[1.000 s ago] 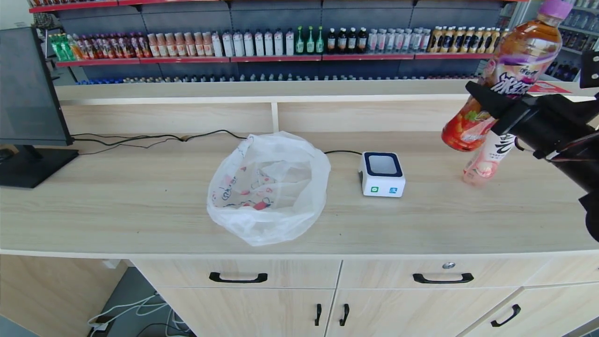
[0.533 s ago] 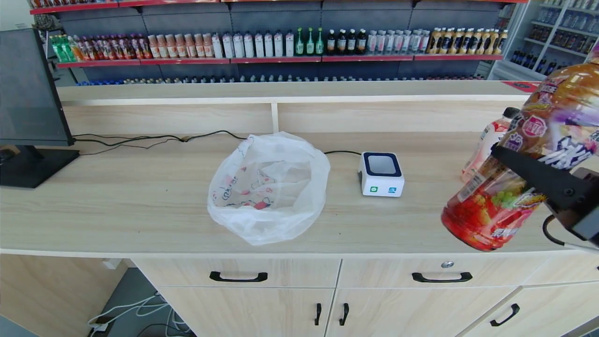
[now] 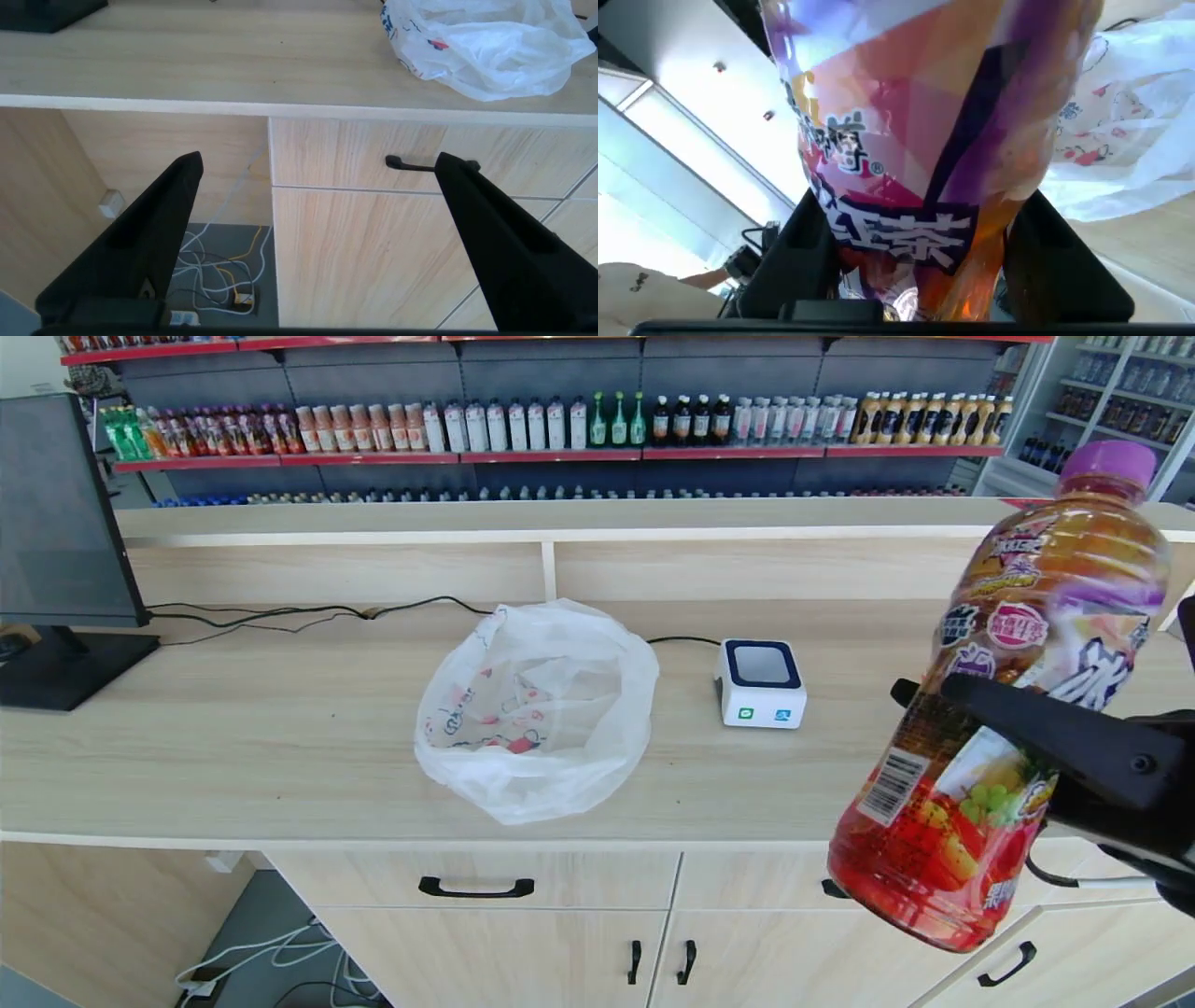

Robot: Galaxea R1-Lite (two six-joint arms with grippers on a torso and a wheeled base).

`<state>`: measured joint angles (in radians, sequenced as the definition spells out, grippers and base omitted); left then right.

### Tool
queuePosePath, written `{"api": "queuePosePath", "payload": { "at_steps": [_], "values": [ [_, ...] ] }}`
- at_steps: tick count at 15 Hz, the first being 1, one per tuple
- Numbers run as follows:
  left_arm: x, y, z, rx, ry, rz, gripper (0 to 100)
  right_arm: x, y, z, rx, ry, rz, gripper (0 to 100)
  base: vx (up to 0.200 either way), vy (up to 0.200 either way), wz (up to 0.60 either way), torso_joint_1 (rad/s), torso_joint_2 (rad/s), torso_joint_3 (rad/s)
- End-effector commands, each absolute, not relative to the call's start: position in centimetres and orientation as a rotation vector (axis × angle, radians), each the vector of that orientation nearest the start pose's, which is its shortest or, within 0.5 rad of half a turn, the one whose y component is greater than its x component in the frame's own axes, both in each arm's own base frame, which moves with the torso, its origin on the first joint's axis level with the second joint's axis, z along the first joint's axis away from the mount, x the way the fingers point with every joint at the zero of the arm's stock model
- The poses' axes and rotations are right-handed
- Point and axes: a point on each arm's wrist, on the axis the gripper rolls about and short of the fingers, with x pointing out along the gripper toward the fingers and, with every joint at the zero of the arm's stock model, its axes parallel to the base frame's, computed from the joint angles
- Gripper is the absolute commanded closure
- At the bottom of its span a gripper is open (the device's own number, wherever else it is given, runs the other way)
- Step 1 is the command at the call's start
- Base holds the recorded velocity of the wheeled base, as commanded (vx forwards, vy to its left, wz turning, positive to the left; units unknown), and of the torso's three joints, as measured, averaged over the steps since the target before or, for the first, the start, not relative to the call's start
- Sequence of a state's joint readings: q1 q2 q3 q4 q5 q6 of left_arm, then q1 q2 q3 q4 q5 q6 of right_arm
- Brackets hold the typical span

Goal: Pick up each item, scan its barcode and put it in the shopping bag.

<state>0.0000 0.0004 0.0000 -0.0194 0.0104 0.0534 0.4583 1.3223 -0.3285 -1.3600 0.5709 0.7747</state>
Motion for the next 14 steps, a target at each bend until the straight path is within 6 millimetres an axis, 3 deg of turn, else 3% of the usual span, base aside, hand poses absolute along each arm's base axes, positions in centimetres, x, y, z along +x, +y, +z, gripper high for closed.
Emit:
{"api": "queuePosePath", "payload": {
  "at_steps": [1,4,10,14],
  "values": [
    [-2.3,0.0,7.7,0.052,-0.018,0.011,0,18.6,10.7,20.9,0.719,0.111,1.178,100,0.000,0.000,0.00,0.000,0.00,0.000],
    [-2.3,0.0,7.7,0.047,-0.017,0.011,0,19.9,11.6,21.0,0.831,0.192,1.266,100,0.000,0.000,0.00,0.000,0.00,0.000],
    [-2.3,0.0,7.7,0.049,-0.017,0.011,0,17.0,12.2,23.7,1.010,0.389,1.476,100,0.000,0.000,0.00,0.000,0.00,0.000],
    [-2.3,0.0,7.7,0.054,-0.015,0.011,0,17.7,13.9,24.0,1.049,0.464,1.525,100,0.000,0.000,0.00,0.000,0.00,0.000]
  ]
}}
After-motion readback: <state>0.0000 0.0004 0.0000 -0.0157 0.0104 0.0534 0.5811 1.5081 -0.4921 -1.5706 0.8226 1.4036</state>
